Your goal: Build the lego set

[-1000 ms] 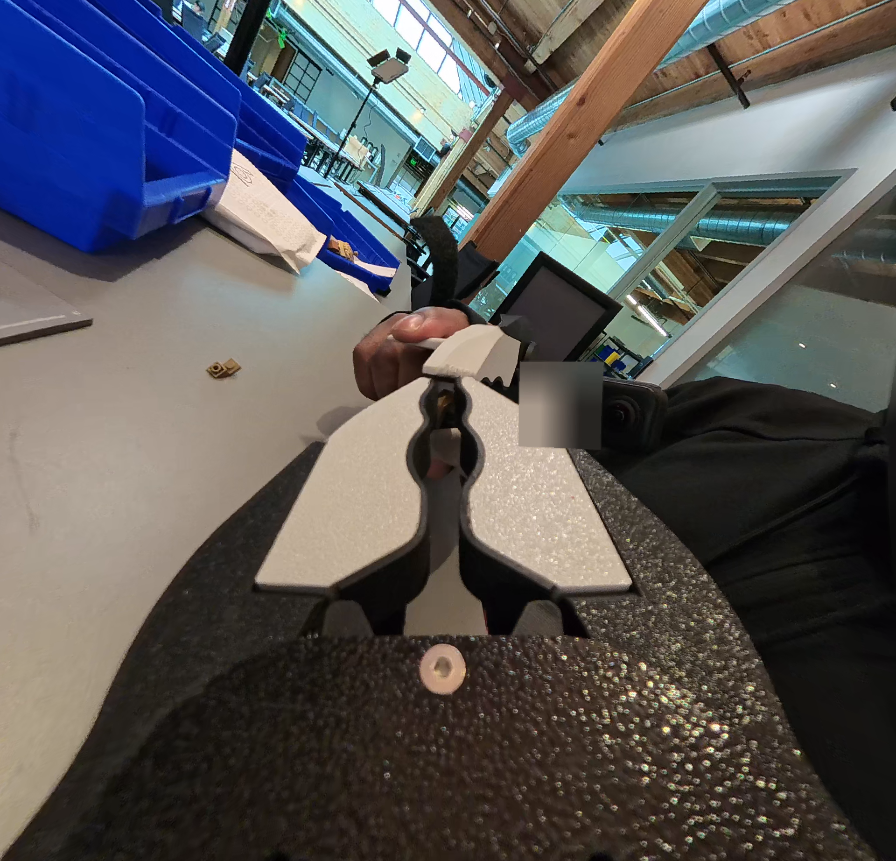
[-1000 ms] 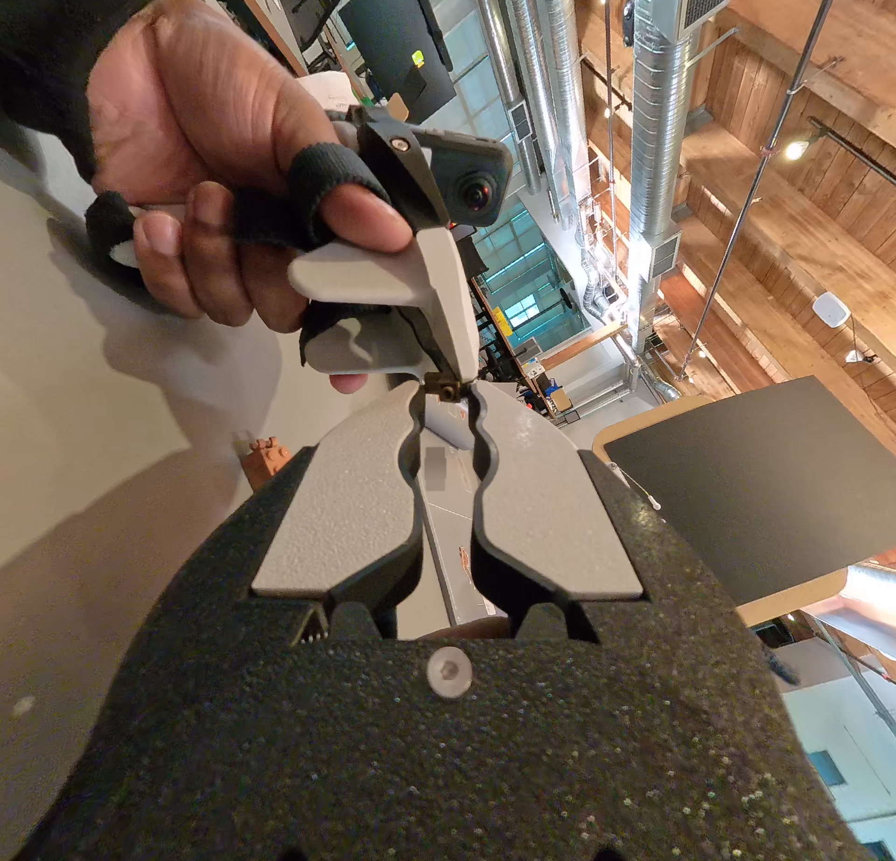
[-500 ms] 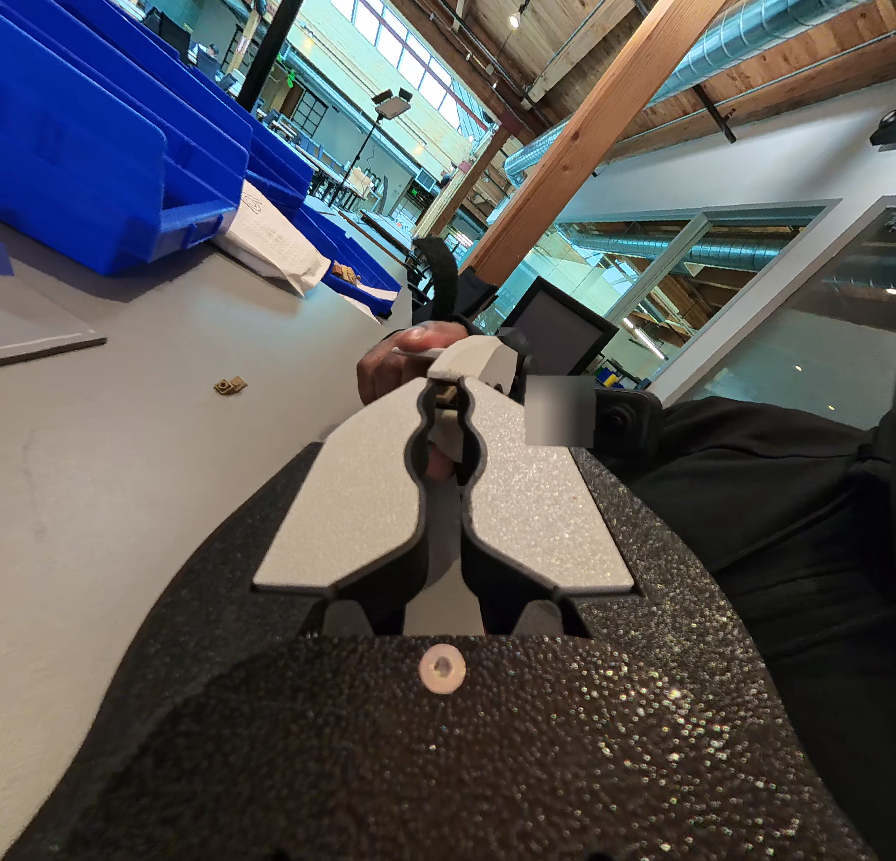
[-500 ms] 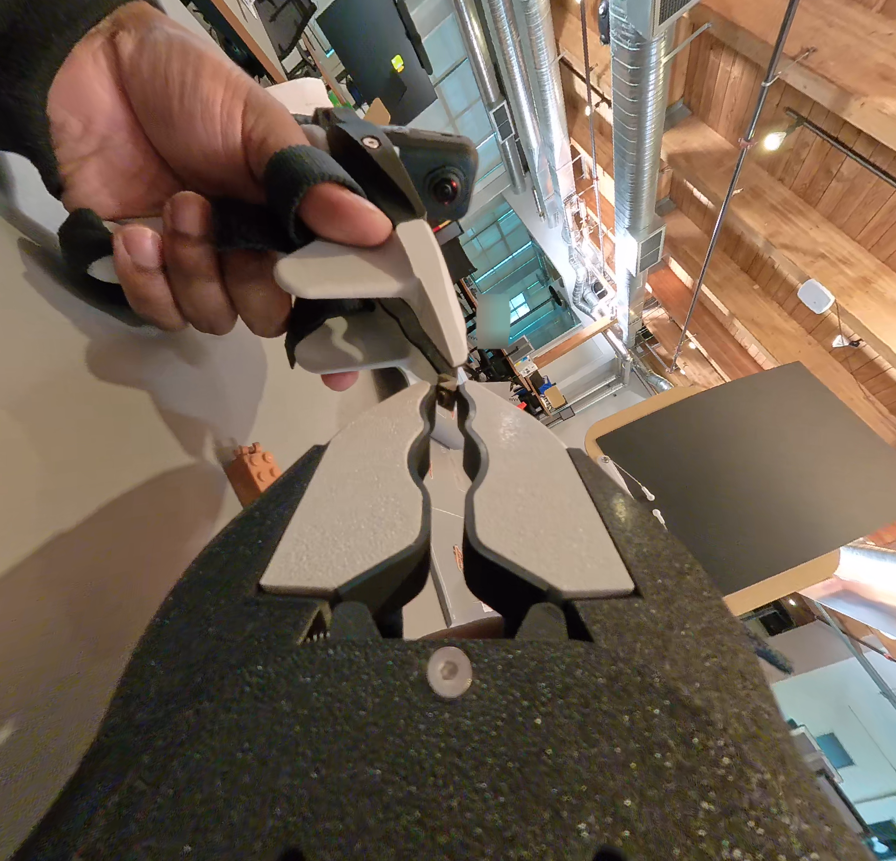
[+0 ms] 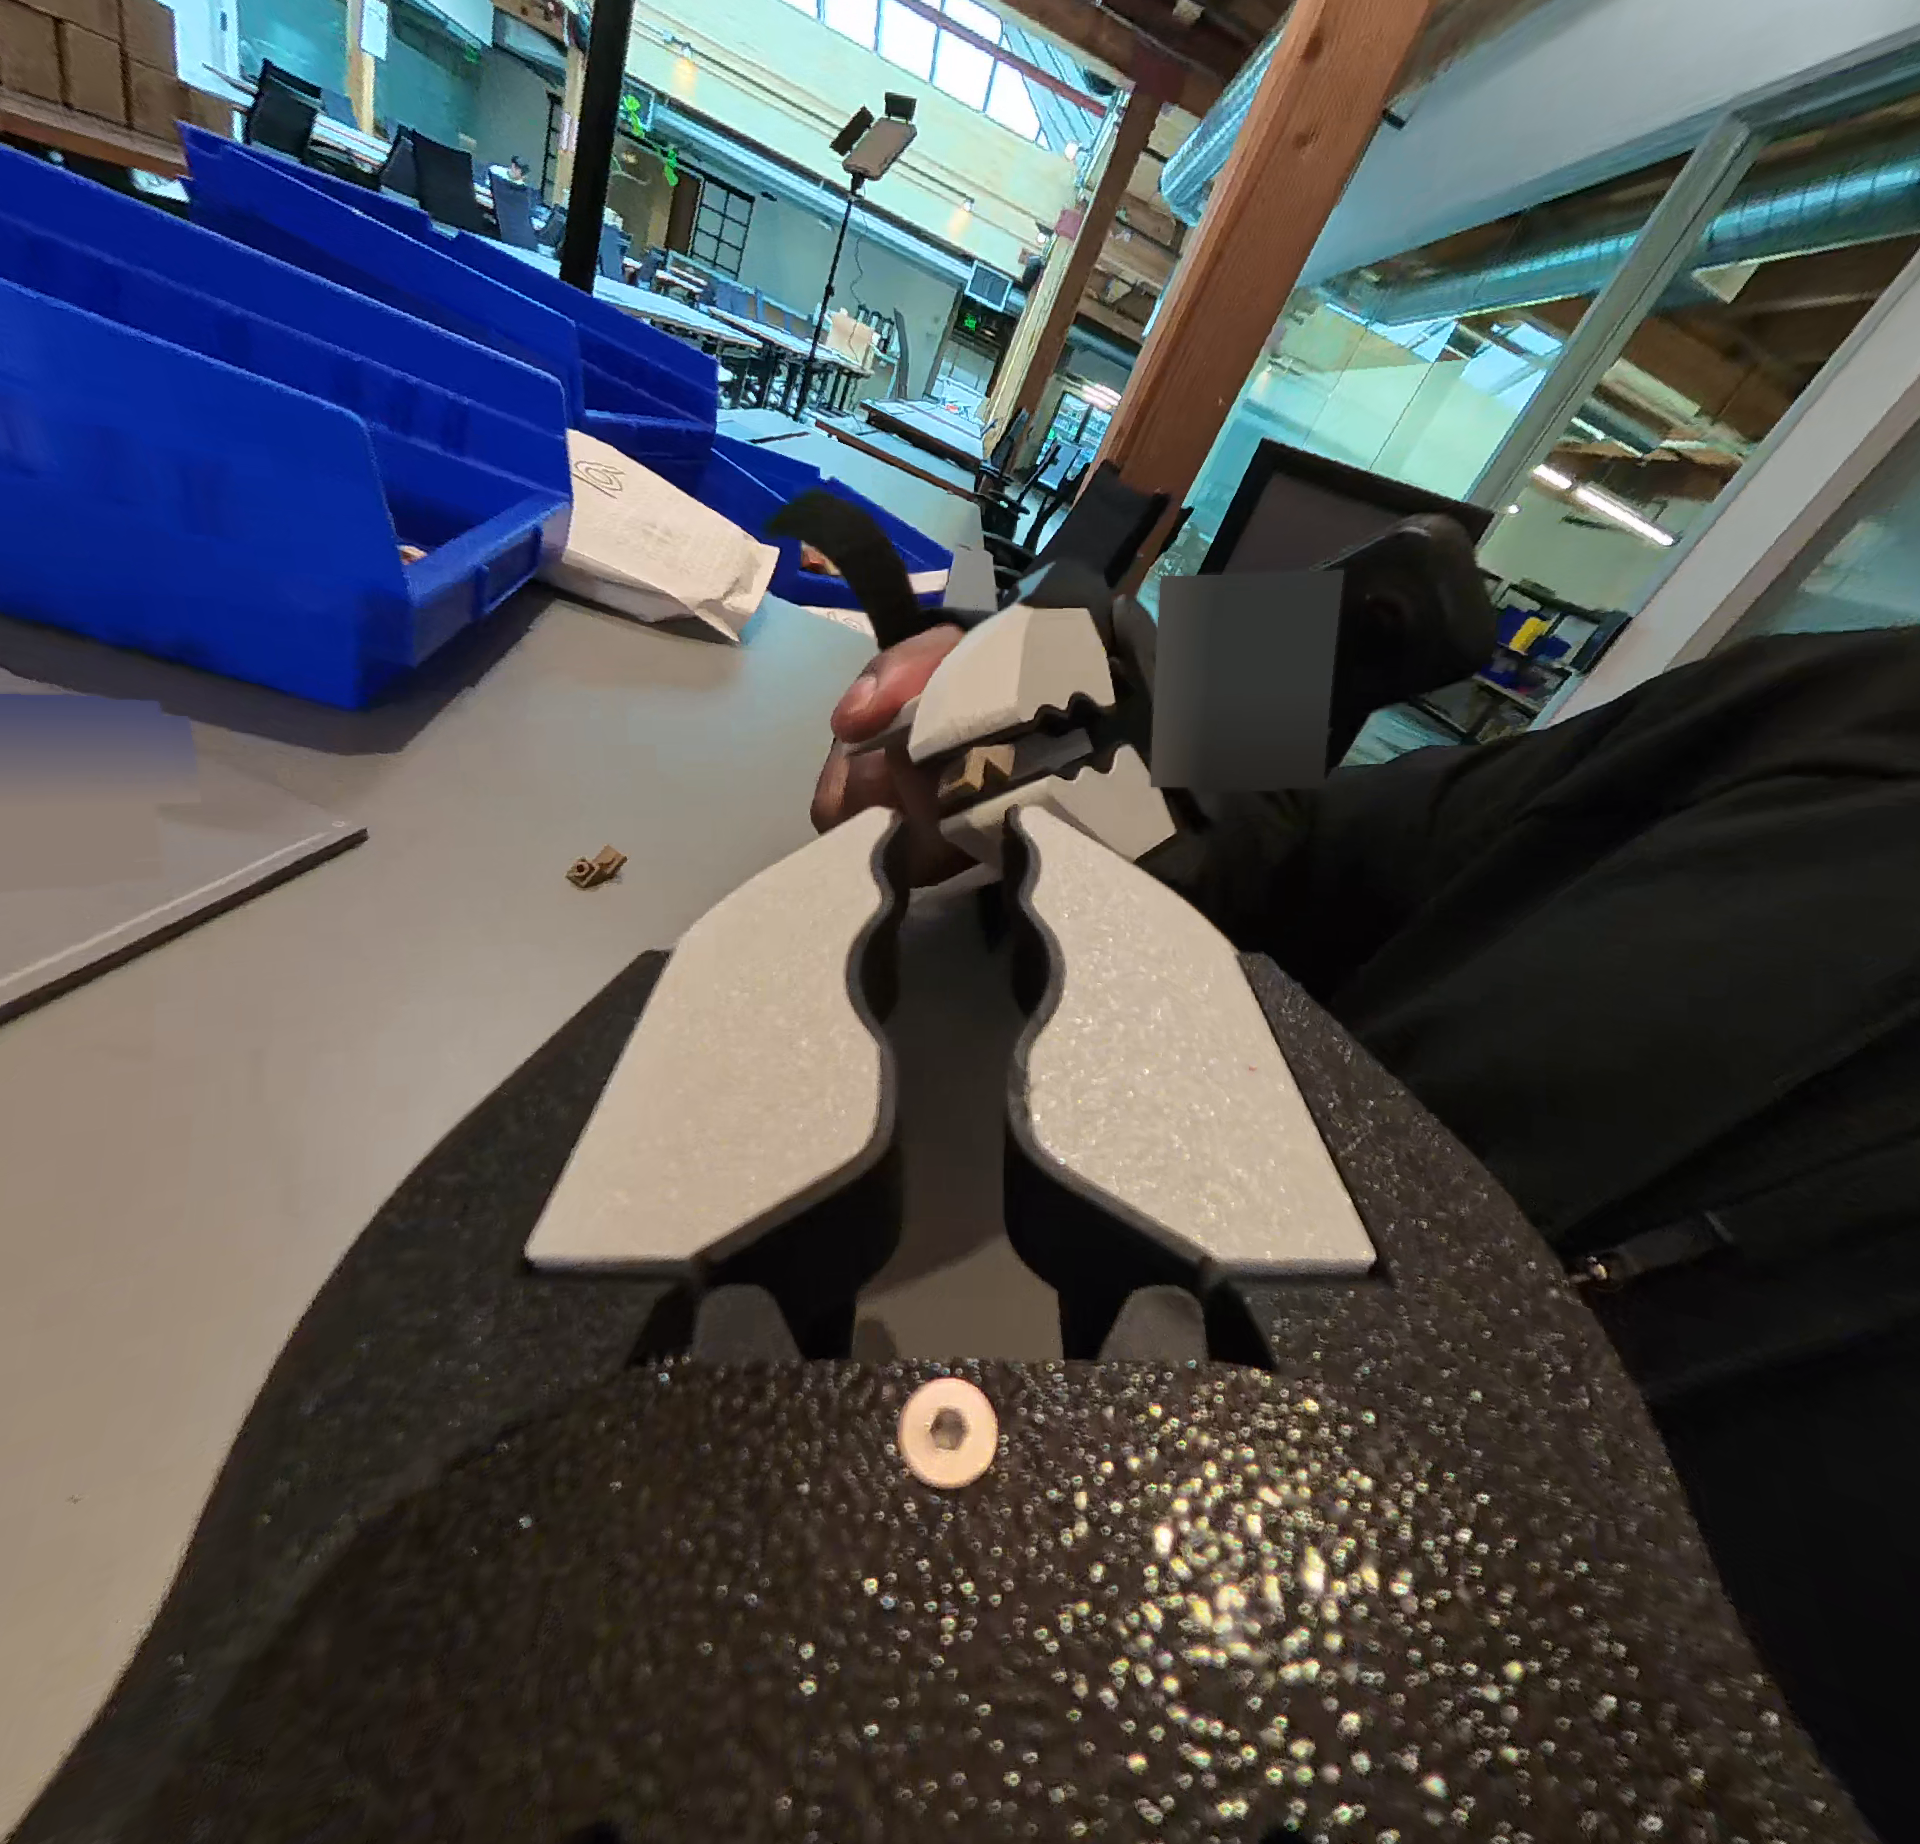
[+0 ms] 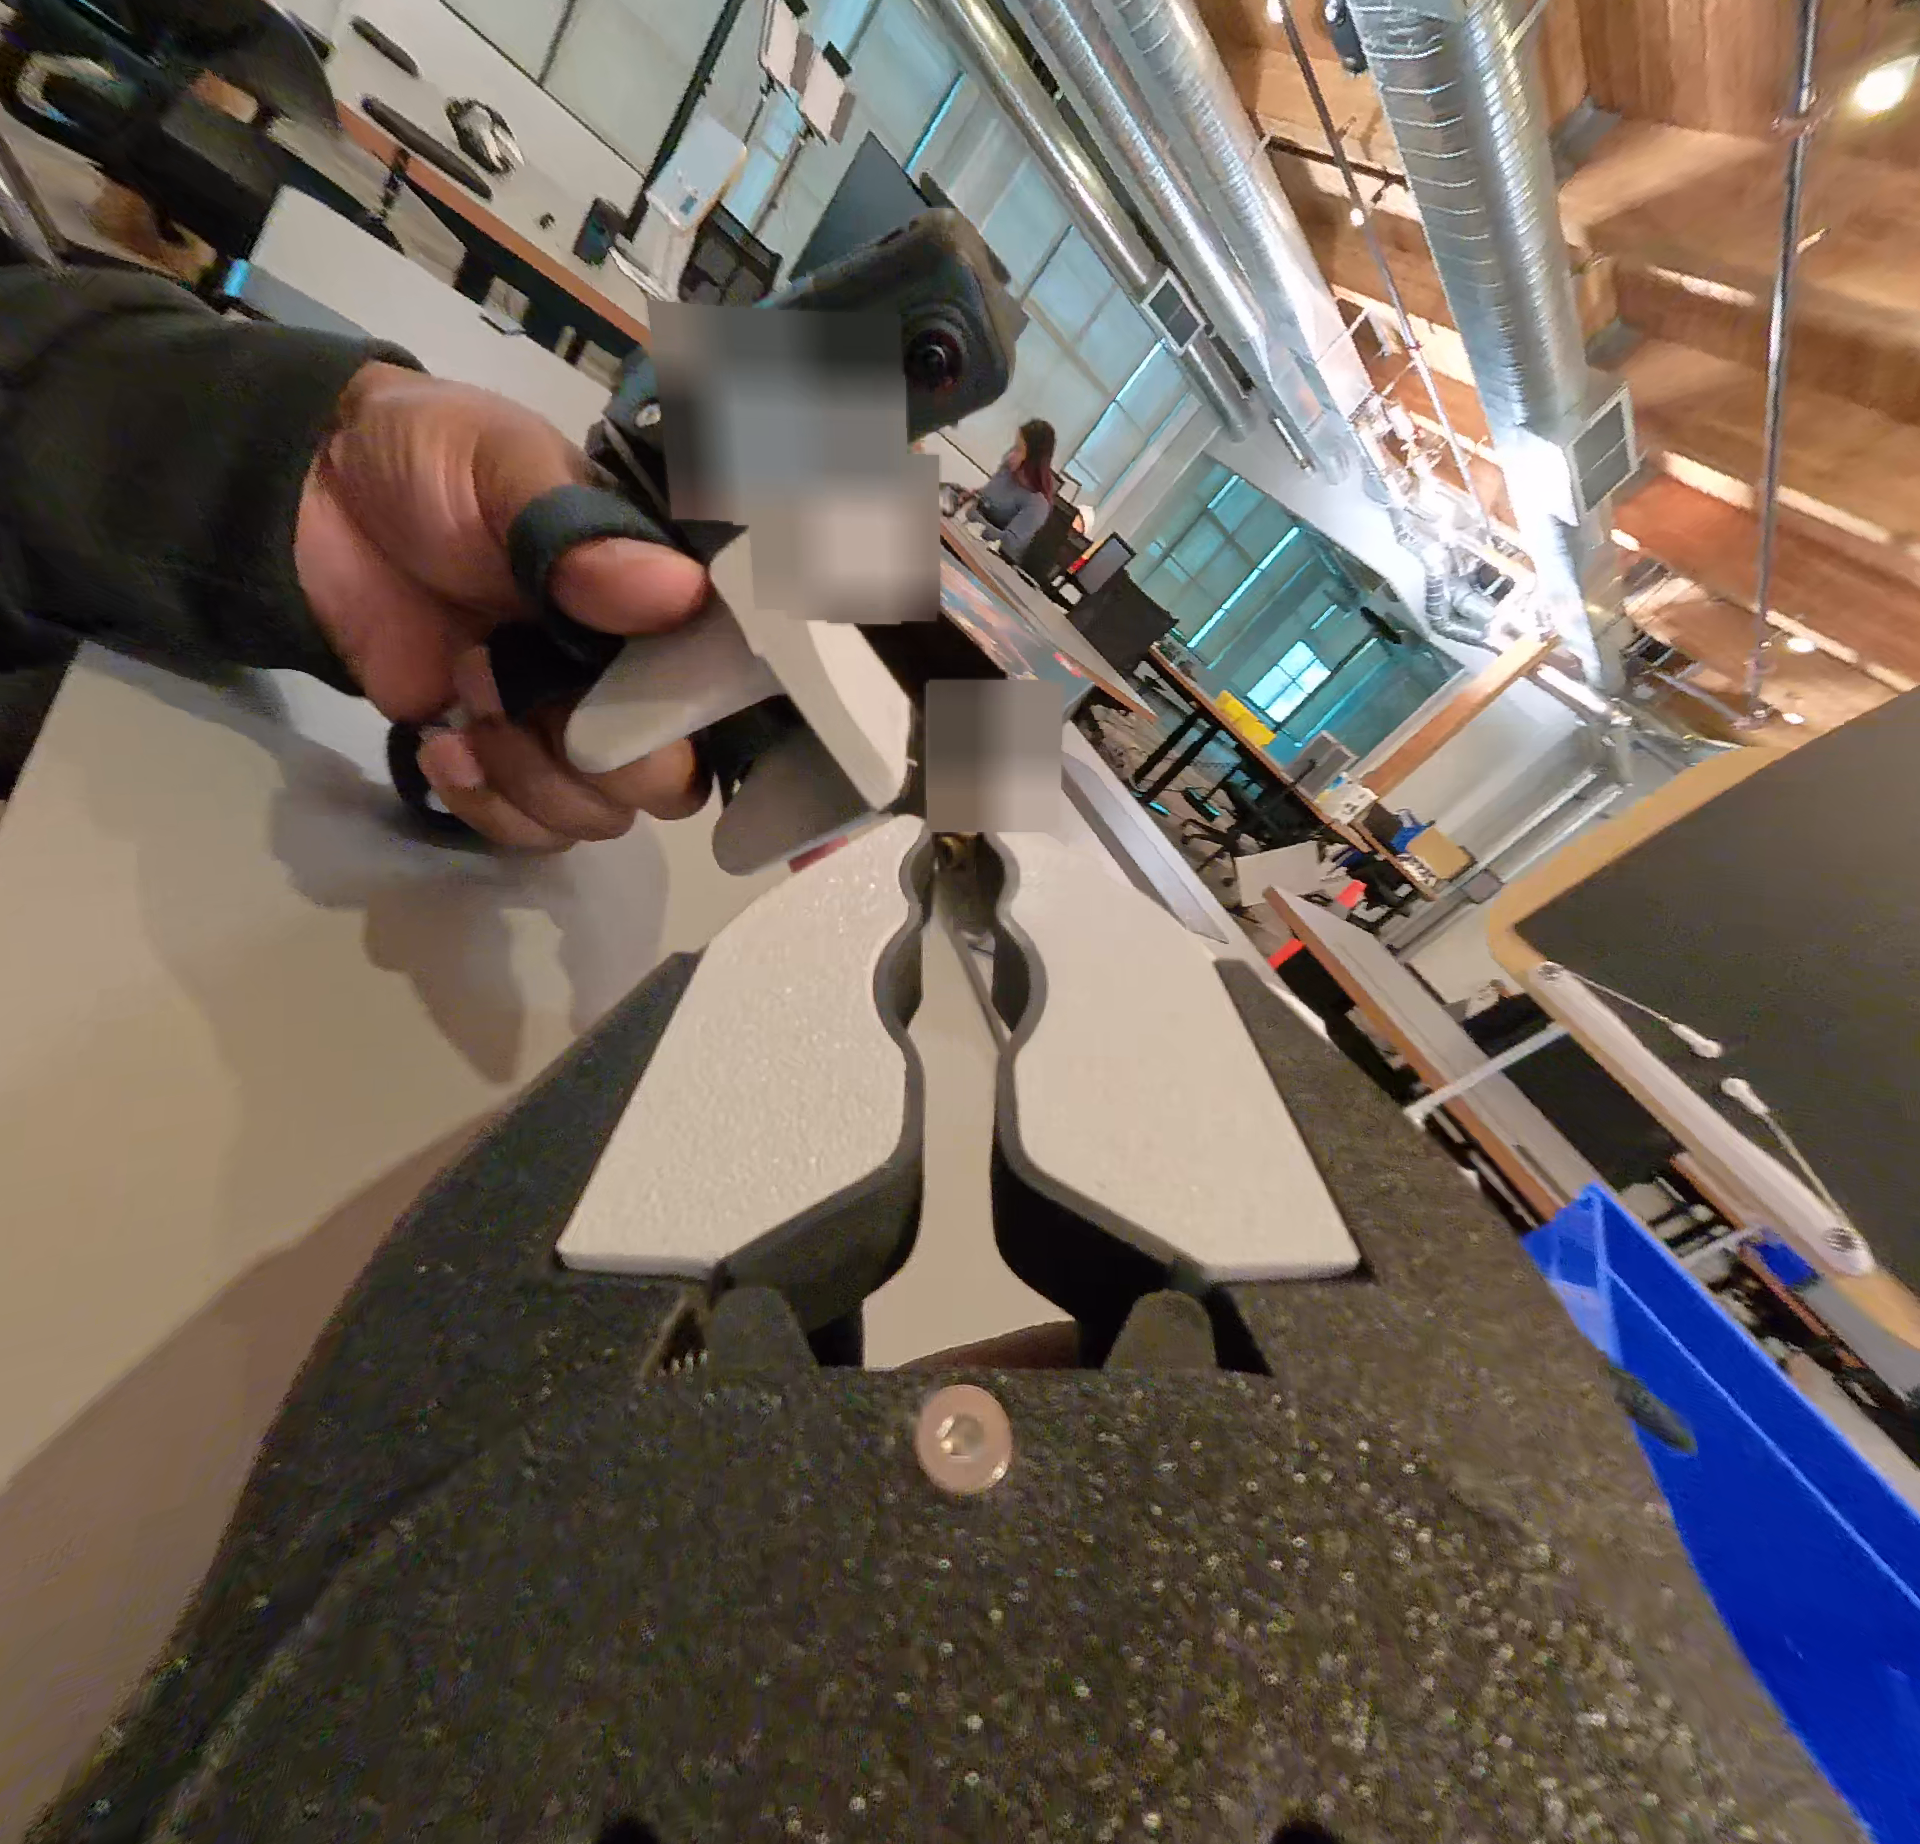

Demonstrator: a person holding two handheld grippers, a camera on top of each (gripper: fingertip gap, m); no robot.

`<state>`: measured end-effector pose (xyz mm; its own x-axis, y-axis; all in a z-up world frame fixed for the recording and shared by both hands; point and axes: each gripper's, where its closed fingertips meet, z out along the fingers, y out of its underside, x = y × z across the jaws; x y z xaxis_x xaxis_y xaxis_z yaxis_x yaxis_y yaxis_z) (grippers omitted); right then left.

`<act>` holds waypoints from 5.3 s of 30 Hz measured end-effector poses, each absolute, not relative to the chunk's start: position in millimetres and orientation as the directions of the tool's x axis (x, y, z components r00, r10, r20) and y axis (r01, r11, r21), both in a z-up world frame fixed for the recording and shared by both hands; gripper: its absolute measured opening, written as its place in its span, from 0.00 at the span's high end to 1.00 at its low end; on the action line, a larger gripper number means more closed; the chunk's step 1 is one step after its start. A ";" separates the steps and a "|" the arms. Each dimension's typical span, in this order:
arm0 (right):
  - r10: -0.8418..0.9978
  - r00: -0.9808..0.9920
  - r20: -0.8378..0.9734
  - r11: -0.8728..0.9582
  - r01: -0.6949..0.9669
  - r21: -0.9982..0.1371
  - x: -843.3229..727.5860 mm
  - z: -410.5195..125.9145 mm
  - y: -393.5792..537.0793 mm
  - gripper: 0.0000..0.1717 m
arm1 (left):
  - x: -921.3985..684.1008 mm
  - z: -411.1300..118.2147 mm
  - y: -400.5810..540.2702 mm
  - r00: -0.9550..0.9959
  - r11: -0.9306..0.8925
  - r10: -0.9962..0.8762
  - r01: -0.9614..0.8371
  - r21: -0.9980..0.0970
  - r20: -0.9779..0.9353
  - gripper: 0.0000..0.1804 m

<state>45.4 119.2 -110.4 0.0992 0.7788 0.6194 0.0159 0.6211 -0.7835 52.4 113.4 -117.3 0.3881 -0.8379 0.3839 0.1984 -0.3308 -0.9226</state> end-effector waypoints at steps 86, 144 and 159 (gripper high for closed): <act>0.753 -0.522 0.401 0.654 0.525 -0.544 62.8 -219.2 119.1 0.95 | 51.0 -224.9 104.7 0.478 -0.269 -0.874 -0.630 -0.728 -0.091 0.91; 0.832 -0.457 0.314 0.552 0.635 -0.541 63.1 -224.8 121.6 0.95 | 53.5 -217.5 110.0 0.426 -0.104 -0.855 -0.698 -0.709 -0.294 0.91; 0.855 -0.432 0.285 0.513 0.631 -0.582 73.2 -221.7 129.0 0.92 | 51.9 -221.0 108.5 0.439 -0.146 -0.865 -0.686 -0.713 -0.245 0.91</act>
